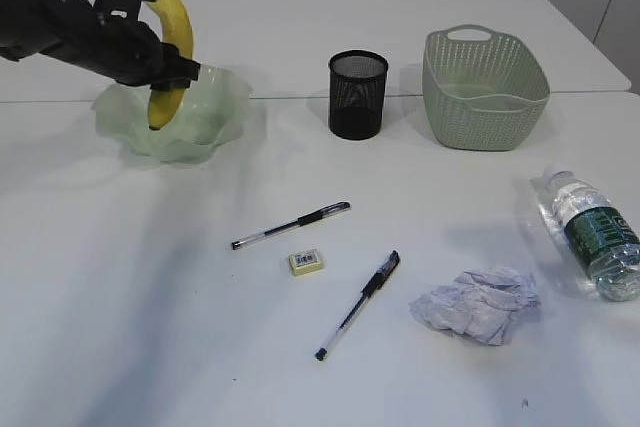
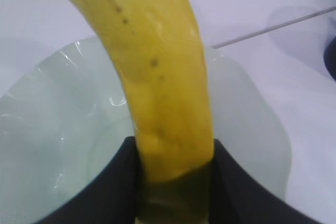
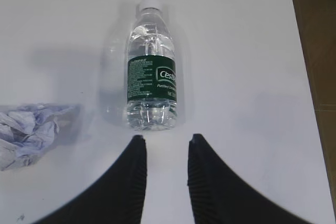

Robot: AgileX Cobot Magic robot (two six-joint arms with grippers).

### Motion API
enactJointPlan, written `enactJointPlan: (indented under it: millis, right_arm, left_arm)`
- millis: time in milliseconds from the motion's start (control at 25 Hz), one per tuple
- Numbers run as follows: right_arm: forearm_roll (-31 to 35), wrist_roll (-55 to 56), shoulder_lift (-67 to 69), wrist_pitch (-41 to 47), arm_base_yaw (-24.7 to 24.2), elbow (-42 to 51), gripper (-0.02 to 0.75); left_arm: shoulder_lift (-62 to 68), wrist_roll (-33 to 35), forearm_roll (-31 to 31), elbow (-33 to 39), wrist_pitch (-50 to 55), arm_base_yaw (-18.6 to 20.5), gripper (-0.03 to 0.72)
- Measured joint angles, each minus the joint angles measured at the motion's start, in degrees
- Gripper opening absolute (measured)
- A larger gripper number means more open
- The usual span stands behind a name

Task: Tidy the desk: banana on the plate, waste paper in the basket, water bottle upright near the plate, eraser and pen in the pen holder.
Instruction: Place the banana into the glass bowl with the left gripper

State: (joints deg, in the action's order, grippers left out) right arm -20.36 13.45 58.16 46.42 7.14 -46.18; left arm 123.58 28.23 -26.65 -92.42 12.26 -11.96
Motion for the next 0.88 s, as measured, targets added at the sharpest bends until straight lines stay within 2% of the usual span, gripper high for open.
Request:
enactJointPlan:
  millis: [880]
  right_arm:
    - [-0.5, 0.0, 0.0, -0.1, 0.0, 0.0, 0.213]
  left_arm:
    - [1.1, 0.0, 0.1, 0.0, -0.4, 0.0, 0.222]
